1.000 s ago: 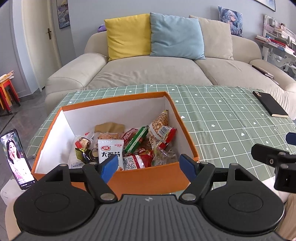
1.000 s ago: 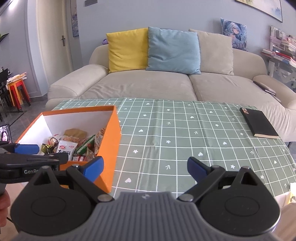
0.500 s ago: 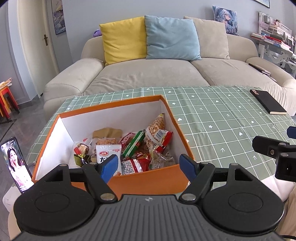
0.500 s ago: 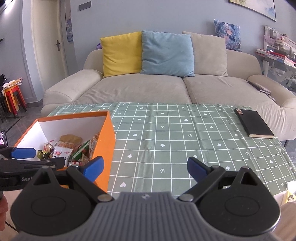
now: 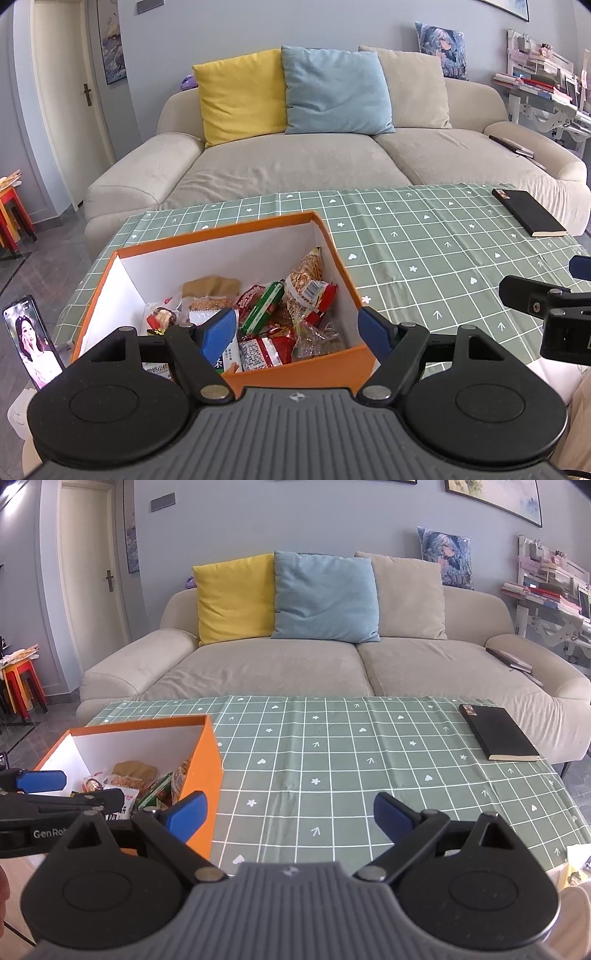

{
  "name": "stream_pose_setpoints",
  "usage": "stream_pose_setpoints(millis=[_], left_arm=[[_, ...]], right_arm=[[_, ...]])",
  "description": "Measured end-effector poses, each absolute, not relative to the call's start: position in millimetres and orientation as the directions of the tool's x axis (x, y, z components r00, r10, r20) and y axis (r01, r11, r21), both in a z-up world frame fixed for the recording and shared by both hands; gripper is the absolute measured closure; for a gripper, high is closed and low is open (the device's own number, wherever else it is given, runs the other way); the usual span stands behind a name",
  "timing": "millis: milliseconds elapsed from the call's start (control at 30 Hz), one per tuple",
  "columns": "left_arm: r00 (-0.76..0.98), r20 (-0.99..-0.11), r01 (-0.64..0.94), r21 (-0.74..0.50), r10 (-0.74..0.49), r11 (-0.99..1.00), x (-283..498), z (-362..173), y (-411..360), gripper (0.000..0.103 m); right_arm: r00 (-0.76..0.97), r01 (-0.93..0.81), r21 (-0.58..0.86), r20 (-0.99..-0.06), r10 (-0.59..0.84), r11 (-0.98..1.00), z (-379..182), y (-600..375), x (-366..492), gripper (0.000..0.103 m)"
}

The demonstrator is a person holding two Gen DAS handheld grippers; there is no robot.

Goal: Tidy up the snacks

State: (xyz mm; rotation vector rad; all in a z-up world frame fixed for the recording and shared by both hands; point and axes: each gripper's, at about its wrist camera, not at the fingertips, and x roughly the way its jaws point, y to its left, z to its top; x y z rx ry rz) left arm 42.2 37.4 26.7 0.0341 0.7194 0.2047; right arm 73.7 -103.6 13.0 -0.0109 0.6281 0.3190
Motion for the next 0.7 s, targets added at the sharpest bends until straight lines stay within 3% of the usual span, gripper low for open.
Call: stream_pose_setpoints(millis=[700], left_arm=[[0.726,-0.659,-0.176,0.102,0.199,0.979,45.4,27.4,36.3,0.015]], right_arm=[[0.764,-0.291,0.084,-0.579,0.285,0.953,12.4,-104.5,74.0,0.009]])
